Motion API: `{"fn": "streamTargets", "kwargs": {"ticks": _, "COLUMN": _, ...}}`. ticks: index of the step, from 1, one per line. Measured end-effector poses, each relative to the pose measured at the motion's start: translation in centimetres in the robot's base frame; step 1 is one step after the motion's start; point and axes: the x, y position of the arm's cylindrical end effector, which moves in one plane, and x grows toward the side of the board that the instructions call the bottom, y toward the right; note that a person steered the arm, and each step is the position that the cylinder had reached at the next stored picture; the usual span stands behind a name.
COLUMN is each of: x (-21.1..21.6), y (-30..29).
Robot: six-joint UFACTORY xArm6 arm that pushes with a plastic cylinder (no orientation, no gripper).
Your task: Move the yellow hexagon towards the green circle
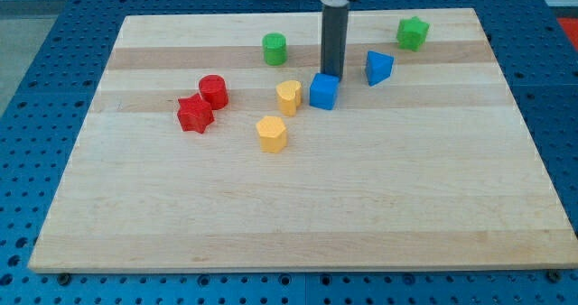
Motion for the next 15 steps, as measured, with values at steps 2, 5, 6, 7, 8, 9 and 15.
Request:
{"fn": "streamTargets", "kwargs": {"ticks": 2, "x": 4.1, "y": 2.3}}
{"fn": "streamTargets", "kwargs": {"ticks": 5, "x": 8.6, "y": -3.2}}
{"fn": "streamTargets", "kwargs": {"ticks": 6, "x": 9.7, "y": -5.6}}
{"fn": "streamTargets", "kwargs": {"ticks": 7, "x": 9.8, "y": -6.9}}
{"fn": "streamTargets", "kwargs": {"ticks": 8, "x": 9.8, "y": -6.5}}
{"fn": "streamTargets", "kwargs": {"ticks": 9, "x": 9.7, "y": -5.4}}
{"fn": "streamTargets", "kwargs": {"ticks": 15, "x": 14.0, "y": -12.7}}
